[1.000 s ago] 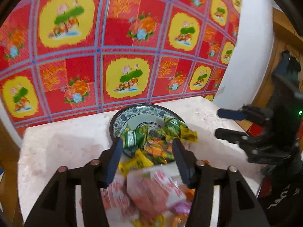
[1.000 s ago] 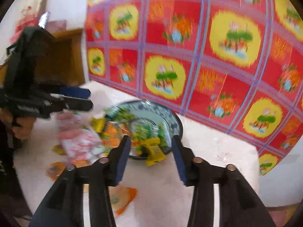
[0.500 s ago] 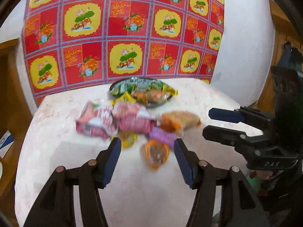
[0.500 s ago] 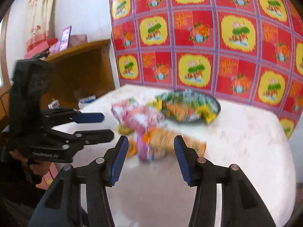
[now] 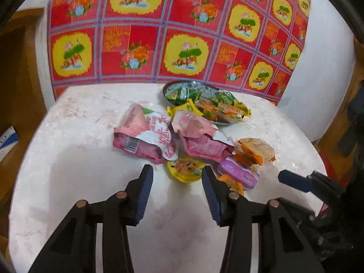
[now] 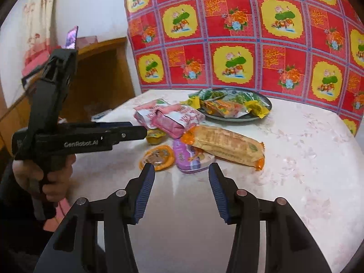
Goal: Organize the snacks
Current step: 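Withdraw both tools from the plate back toward the snack pile, then grasp an orange jelly cup with the right tool while the left tool grasps another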
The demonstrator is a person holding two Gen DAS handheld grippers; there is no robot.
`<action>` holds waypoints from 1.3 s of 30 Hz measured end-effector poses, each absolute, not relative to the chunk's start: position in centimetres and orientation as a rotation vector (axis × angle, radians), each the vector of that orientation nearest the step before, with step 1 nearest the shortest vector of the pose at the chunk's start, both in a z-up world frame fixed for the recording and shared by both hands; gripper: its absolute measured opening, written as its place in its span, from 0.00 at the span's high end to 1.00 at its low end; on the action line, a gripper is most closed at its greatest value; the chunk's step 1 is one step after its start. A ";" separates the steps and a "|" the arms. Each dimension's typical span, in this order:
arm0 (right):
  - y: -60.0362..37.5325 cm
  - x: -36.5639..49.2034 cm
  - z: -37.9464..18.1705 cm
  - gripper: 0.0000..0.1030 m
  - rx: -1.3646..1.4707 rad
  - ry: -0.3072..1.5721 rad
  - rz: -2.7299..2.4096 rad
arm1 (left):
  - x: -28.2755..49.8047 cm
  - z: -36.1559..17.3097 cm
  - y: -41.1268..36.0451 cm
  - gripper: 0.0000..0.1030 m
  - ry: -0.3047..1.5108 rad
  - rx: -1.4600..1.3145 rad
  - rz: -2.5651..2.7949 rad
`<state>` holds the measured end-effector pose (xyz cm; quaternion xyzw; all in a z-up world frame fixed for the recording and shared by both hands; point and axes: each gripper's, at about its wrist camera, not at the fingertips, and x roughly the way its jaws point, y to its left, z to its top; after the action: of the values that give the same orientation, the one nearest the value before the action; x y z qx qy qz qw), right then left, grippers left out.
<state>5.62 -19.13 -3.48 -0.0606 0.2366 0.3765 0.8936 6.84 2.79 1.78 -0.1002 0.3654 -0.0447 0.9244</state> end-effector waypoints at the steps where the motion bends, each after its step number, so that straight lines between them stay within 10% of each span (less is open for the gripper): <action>1: -19.0 5.7 -3.6 0.51 -0.131 0.493 0.781 | 7.4 1.4 2.9 0.54 0.783 -0.244 -0.127; 39: -10.7 6.9 -4.1 0.43 -0.237 0.623 0.570 | 1.6 1.0 6.1 0.65 0.779 -0.298 -0.075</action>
<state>6.93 -10.67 -4.09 -0.1145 0.3016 0.2760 0.9054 1.62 6.06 1.03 -0.1445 0.3783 -0.0363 0.9136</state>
